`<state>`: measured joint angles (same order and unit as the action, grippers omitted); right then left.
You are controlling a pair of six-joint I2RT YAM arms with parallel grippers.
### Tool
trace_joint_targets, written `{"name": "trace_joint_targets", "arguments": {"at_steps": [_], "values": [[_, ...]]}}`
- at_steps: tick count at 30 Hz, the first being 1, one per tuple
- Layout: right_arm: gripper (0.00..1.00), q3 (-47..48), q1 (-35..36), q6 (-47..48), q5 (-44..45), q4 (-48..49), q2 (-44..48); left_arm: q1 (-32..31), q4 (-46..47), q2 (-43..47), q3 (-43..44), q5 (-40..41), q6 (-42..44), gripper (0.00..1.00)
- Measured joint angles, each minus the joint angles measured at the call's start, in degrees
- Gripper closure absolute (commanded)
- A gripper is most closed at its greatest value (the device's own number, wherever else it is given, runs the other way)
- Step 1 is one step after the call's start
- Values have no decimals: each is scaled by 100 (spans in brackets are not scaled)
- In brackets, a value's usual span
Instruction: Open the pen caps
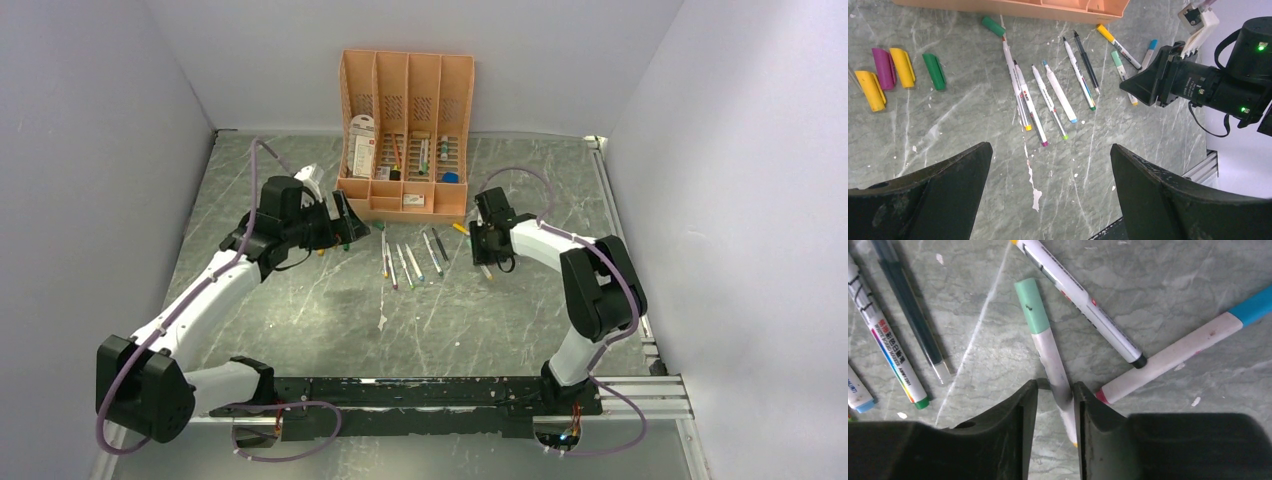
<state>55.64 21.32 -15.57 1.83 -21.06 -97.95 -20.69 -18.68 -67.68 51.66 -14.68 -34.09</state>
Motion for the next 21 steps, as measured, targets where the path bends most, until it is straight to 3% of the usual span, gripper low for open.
{"name": "trace_joint_targets", "arguments": {"at_steps": [17, 21], "values": [[100, 341, 940, -153, 588, -24, -308, 0, 103, 485, -527, -293, -63, 0], [100, 341, 964, -192, 492, -35, -302, 0, 275, 625, -813, -442, -157, 0]]}}
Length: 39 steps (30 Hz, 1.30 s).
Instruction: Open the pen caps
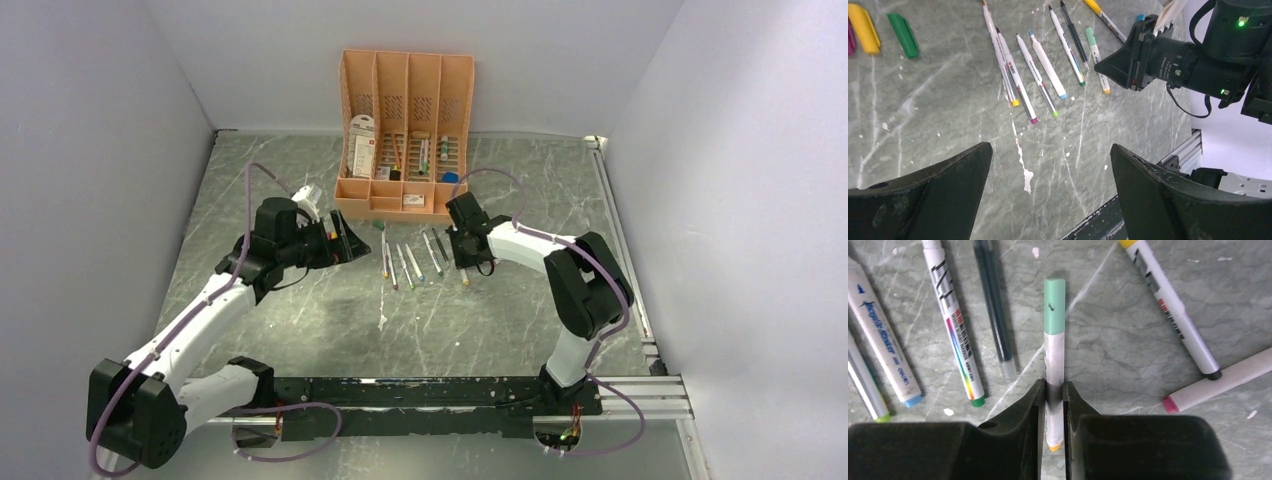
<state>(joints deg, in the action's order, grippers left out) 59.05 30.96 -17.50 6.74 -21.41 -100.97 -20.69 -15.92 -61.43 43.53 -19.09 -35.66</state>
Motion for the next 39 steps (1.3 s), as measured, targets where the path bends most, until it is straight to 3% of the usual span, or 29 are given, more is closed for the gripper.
{"name": "trace_joint_targets", "arguments": {"at_steps": [14, 27, 34, 39], "values": [[100, -195, 61, -98, -667, -553, 553, -9, 424, 516, -675, -330, -409, 0], [100, -179, 61, -96, -1185, -909, 2146, -20, 640, 717, -693, -372, -754, 0], [100, -354, 63, -302, -1947, -638, 2806, -140, 1550, 693, -1115, -610, -1290, 0], [100, -907, 68, -664, -2708, -142, 3235, -570, 2374, 402, -1360, -664, -1731, 0]]}}
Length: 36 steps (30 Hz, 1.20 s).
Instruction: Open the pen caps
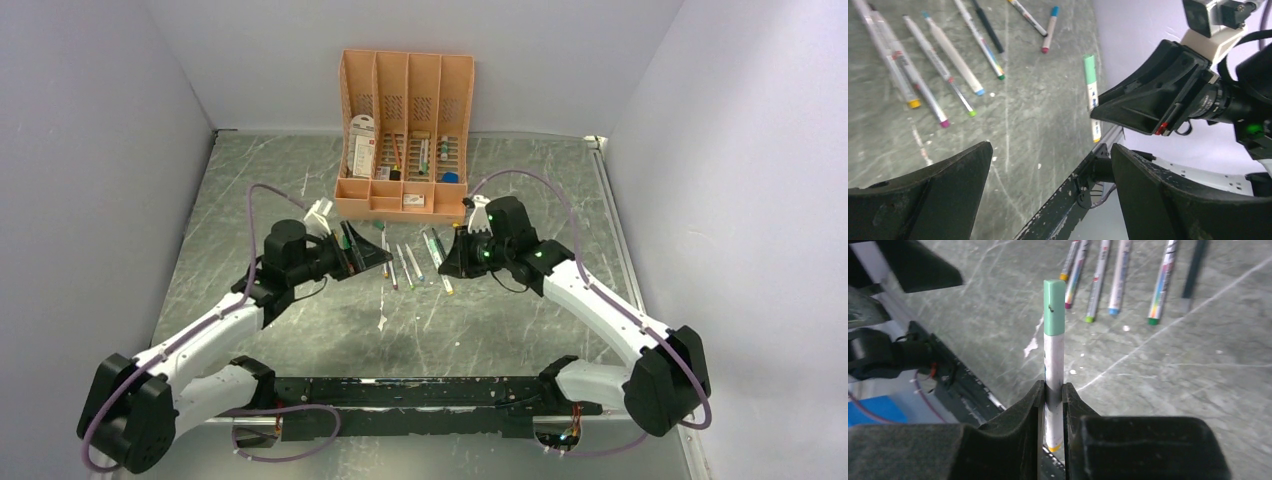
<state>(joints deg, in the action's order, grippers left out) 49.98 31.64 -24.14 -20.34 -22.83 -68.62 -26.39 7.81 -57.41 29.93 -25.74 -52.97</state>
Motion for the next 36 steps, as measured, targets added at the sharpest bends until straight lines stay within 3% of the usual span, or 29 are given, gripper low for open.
{"name": "trace_joint_targets", "arguments": {"at_steps": [8, 22, 25, 33, 36], "values": [[100, -330, 55, -437, -699, 557, 212, -643, 1086, -577, 0, 92, -350, 0], [100, -431, 258, -664, -992, 944, 216, -1187, 2011, -1539, 164, 492, -466, 4], [100, -459, 293, -684, -994, 960, 219, -1252, 2149, -1650, 262, 533, -490, 10], [100, -514, 319, -699, -988, 966, 348, -1322, 2459, -1939, 409, 605, -586, 42], [100, -514, 323, -699, -988, 966, 356, -1344, 2544, -2028, 409, 603, -614, 48]]}}
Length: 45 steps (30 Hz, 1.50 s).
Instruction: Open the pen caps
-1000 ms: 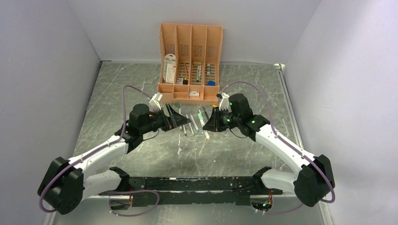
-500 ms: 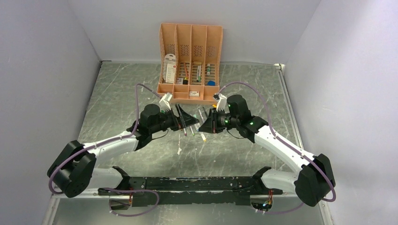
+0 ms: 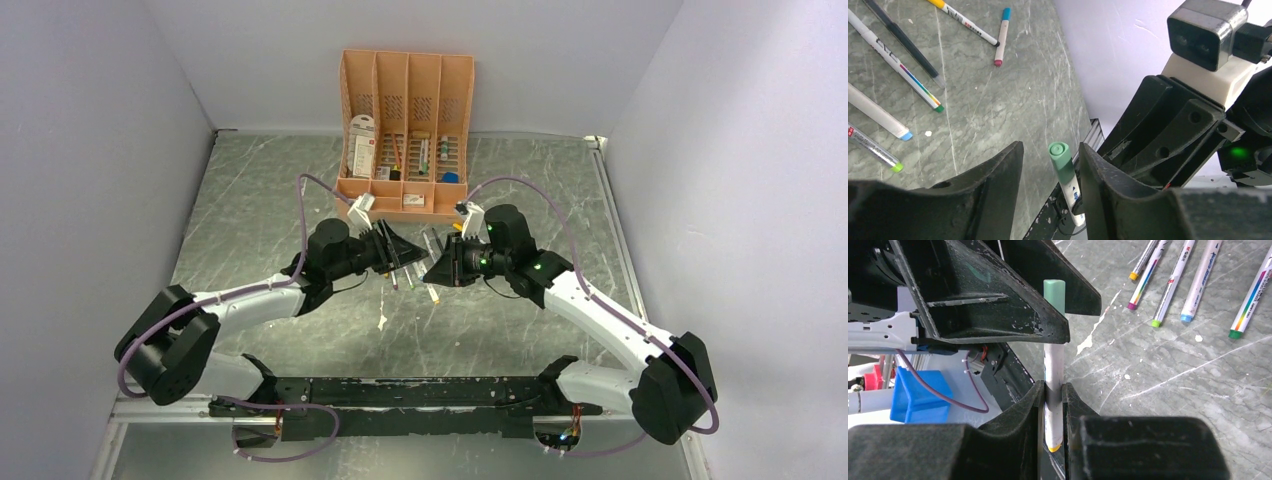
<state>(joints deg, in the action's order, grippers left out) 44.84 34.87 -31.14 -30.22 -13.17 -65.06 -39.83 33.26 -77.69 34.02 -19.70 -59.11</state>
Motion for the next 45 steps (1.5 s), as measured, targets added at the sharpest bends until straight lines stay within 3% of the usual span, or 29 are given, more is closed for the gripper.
{"name": "trace_joint_targets", "arguments": {"at_steps": [3, 6, 11, 13, 14, 18, 29, 32, 36, 45], "values": [[100, -2, 0, -2, 7, 0, 0, -31, 42, -44, 0, -2, -11, 54], [100, 0, 2, -4, 9, 0, -2, -52, 76, -55, 0, -4, -9, 67], [100, -2, 13, -2, 52, -7, -17, -79, 136, -55, 33, -4, -35, 77], [99, -2, 20, -4, 61, -7, -24, -83, 140, -55, 55, -4, -33, 79], [89, -2, 24, -4, 66, -4, -24, -90, 138, -55, 57, -4, -33, 79], [68, -2, 26, -7, 83, -4, -33, -90, 127, -66, 83, -7, -33, 80], [61, 7, 35, 7, 105, 20, -306, -94, 74, -151, 85, -7, 17, 81], [72, 7, 37, 4, 98, 83, -452, -94, 72, -151, 87, -9, 17, 81], [100, 7, 50, 4, -7, 227, -549, -94, 57, -181, 107, -7, 33, 81], [100, -103, 96, -17, -28, 422, -514, -94, -74, -236, 216, -4, 94, 81]]}}
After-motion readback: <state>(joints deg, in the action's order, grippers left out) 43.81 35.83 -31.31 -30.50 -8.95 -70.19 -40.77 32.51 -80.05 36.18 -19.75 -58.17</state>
